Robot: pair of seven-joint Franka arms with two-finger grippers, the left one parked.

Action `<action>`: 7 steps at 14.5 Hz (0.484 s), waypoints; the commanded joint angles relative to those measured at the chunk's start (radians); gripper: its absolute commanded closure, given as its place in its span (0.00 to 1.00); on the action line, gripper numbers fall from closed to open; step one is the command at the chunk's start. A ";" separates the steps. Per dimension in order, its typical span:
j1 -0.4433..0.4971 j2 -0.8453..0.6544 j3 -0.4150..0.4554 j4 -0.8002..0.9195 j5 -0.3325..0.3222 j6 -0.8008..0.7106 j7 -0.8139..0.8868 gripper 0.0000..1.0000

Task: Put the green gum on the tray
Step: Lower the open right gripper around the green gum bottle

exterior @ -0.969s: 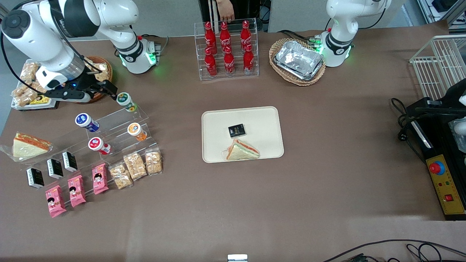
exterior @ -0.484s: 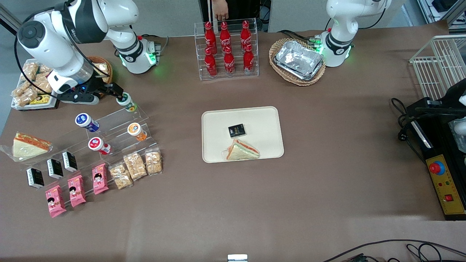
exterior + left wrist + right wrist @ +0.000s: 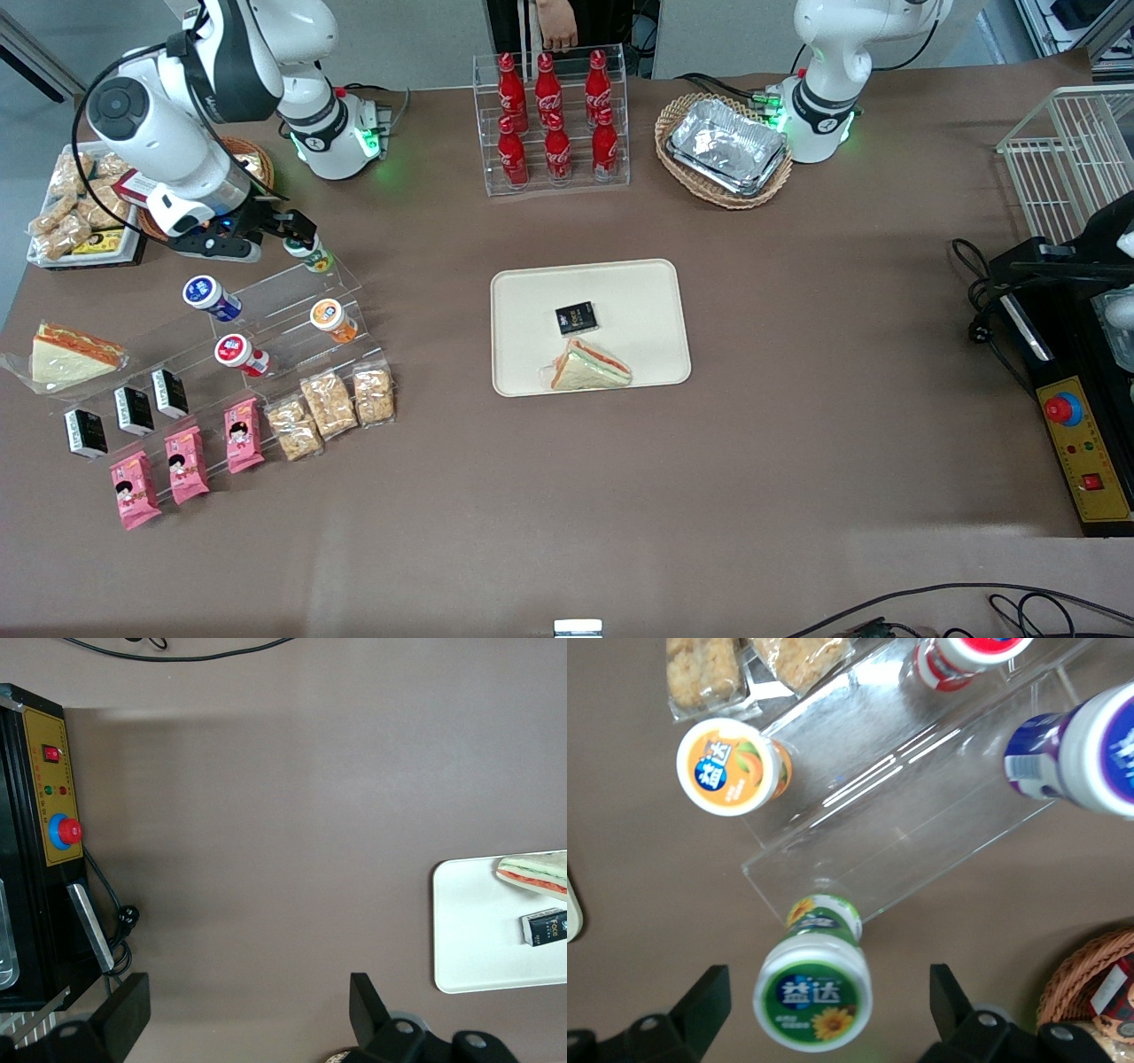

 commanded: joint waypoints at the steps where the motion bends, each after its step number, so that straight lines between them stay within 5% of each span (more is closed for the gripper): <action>1: 0.032 0.029 -0.001 -0.006 0.003 0.028 0.042 0.00; 7: 0.052 0.043 -0.001 -0.023 0.003 0.042 0.042 0.00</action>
